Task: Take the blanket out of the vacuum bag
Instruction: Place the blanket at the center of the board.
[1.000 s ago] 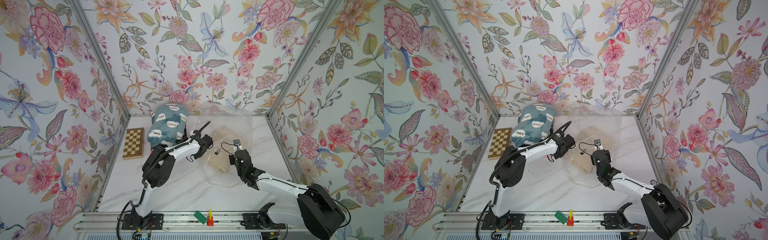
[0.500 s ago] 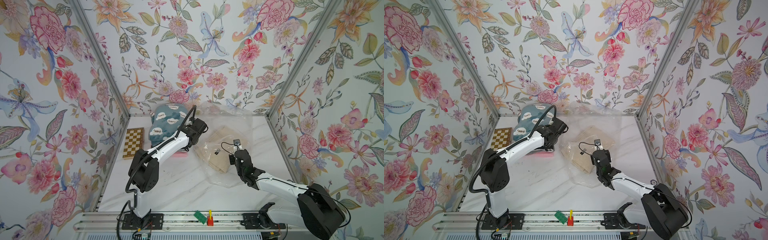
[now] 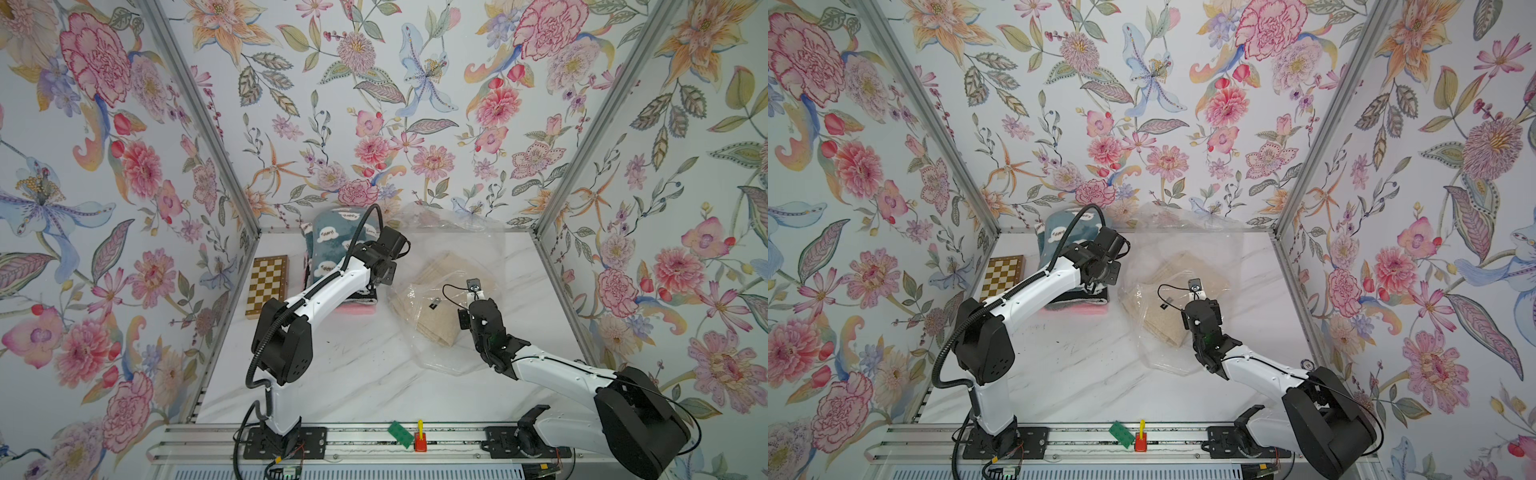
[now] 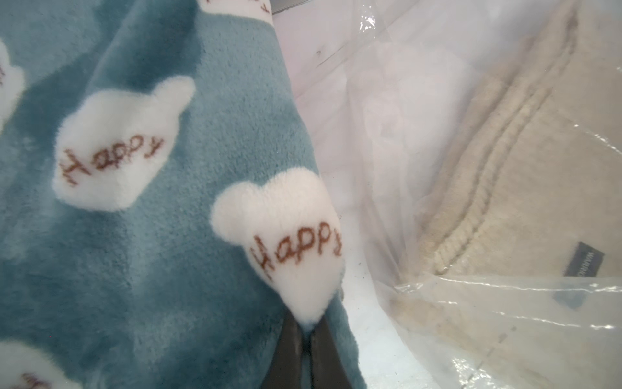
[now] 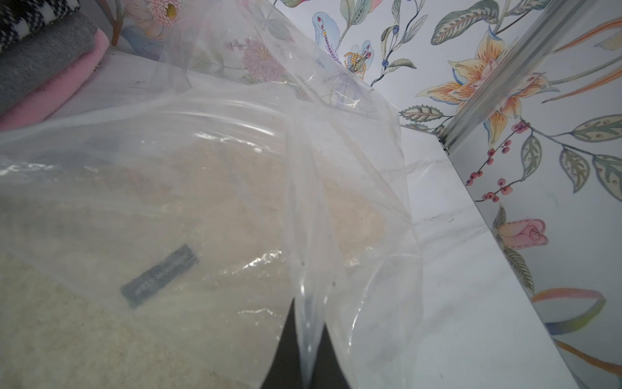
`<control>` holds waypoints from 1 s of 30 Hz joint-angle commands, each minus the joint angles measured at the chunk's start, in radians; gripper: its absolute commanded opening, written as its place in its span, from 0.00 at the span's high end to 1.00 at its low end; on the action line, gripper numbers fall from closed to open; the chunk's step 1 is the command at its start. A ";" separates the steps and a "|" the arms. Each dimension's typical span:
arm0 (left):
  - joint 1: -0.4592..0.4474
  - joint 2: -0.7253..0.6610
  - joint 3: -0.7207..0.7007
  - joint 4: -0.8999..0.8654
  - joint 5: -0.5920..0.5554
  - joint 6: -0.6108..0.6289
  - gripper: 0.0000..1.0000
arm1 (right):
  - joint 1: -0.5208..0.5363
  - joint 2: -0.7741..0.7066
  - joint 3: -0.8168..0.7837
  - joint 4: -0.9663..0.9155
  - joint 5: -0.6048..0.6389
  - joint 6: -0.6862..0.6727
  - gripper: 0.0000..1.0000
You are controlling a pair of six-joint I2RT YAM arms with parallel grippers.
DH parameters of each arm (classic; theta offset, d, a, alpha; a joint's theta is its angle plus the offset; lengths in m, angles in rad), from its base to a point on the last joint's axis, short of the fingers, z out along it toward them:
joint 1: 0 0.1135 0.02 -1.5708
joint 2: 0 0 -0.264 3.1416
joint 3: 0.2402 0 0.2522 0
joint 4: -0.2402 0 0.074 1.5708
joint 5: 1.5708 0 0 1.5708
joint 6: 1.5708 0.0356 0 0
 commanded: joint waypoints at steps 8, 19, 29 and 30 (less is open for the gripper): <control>0.013 -0.389 -0.321 0.306 0.096 0.008 0.35 | 0.008 0.017 0.037 -0.007 -0.012 -0.009 1.00; 0.308 -0.801 -0.809 0.550 0.220 -0.234 0.19 | 0.020 0.032 0.047 -0.012 -0.006 -0.019 1.00; 0.526 -0.737 -0.951 0.673 0.457 -0.335 0.14 | 0.022 0.029 0.045 -0.009 -0.004 -0.018 1.00; 0.530 -0.733 -0.959 0.688 0.468 -0.345 0.14 | 0.022 0.029 0.044 -0.009 -0.005 -0.019 1.00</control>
